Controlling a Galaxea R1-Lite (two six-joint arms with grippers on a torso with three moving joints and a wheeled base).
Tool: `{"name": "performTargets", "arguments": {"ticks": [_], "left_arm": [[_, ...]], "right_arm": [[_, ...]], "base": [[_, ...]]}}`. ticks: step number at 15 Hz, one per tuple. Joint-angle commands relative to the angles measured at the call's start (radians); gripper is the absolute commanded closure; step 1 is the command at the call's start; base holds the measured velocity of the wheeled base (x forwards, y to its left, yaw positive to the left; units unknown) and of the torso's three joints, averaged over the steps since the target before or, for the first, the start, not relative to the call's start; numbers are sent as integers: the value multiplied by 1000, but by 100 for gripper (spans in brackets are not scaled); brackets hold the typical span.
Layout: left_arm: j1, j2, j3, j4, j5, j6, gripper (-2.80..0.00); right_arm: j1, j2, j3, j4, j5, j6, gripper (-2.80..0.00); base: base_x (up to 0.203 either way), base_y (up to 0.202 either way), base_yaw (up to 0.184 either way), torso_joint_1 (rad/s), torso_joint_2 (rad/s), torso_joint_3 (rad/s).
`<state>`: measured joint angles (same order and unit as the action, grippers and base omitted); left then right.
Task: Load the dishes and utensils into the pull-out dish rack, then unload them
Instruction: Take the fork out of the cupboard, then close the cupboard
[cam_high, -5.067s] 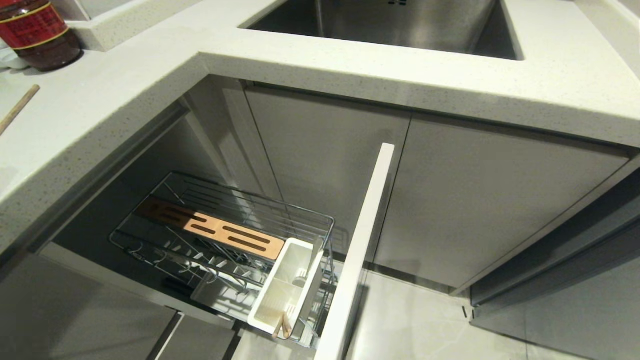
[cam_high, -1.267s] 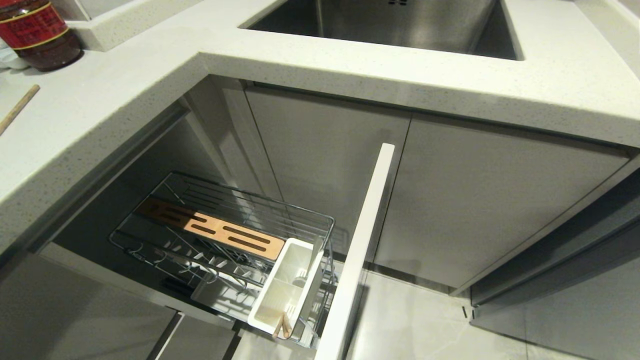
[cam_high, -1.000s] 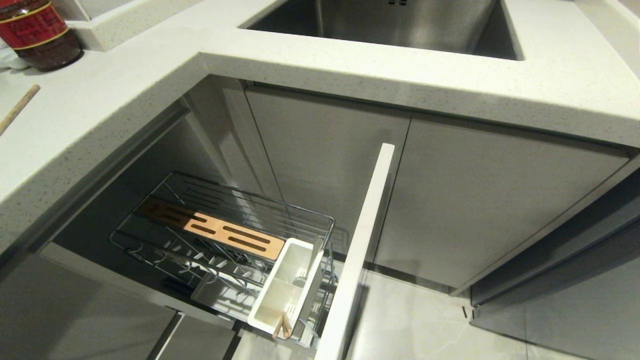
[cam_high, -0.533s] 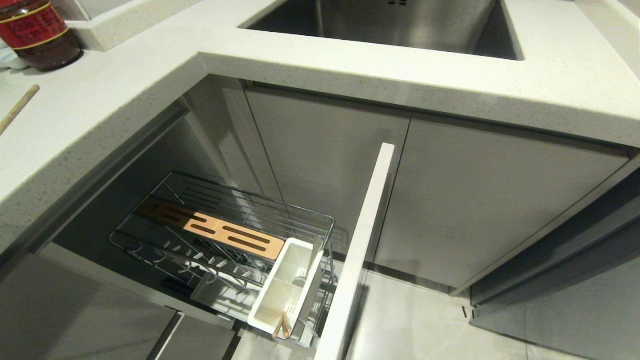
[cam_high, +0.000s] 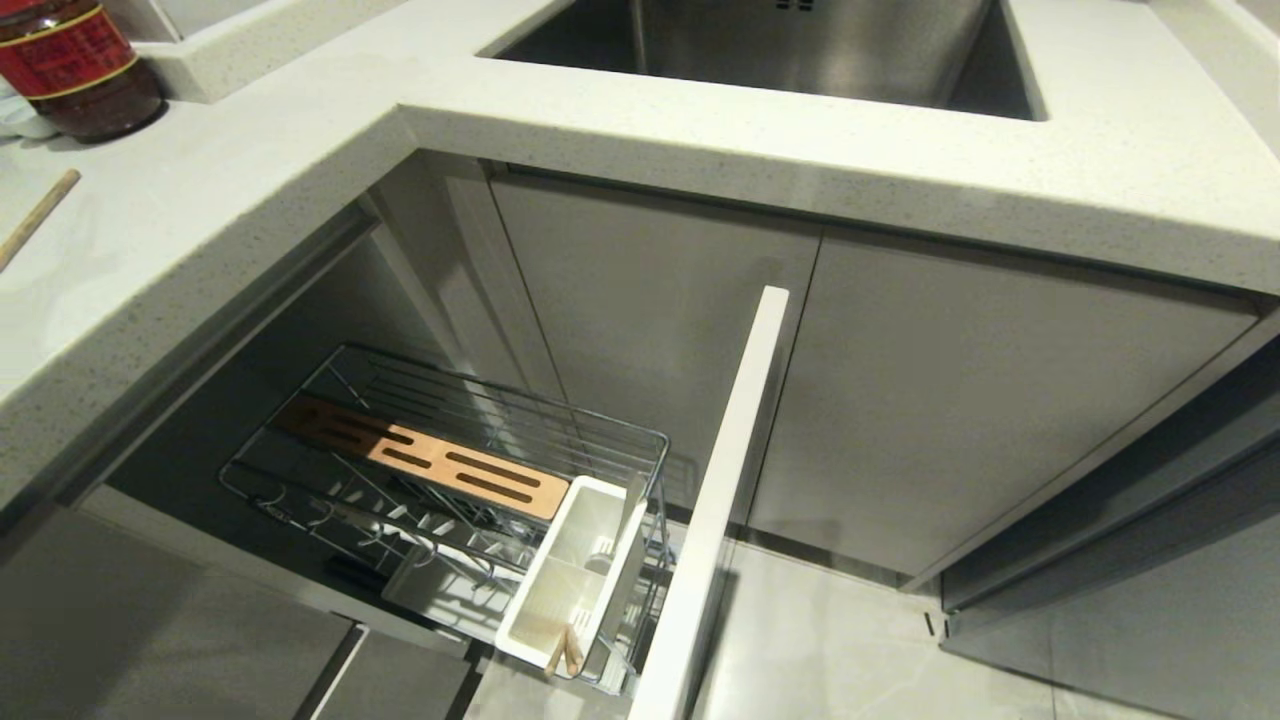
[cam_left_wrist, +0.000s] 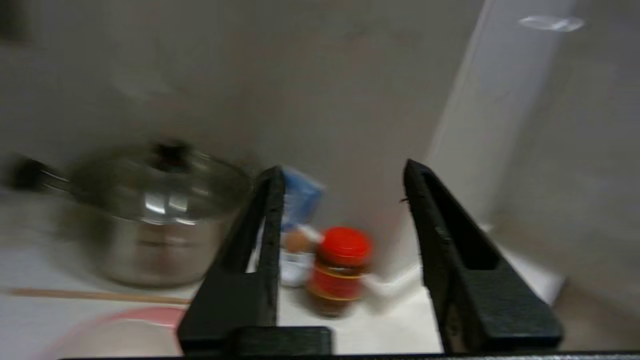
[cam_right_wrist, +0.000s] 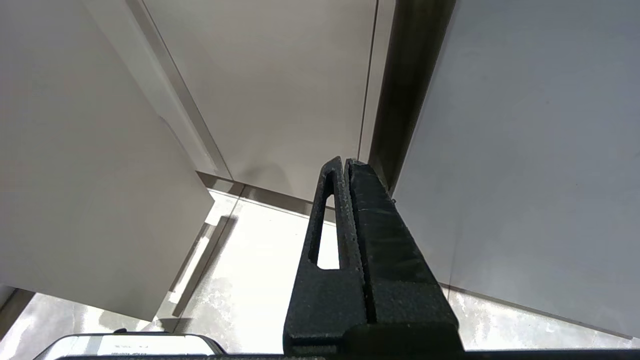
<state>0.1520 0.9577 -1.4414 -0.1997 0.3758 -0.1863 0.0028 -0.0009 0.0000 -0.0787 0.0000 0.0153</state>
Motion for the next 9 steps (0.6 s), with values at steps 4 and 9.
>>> {"name": "performTargets", "arguments": {"ticks": [4,9], "left_arm": [[-423,181,-163,297,1,-310,0],[-920,361,-165,442,4,-462,0]], "right_arm": [[0,1,27,-1,0,0,0],[0,1,26,-1,0,0,0]], "base": [[0,0,0,0,0,0],[0,0,0,0,0,0]]}}
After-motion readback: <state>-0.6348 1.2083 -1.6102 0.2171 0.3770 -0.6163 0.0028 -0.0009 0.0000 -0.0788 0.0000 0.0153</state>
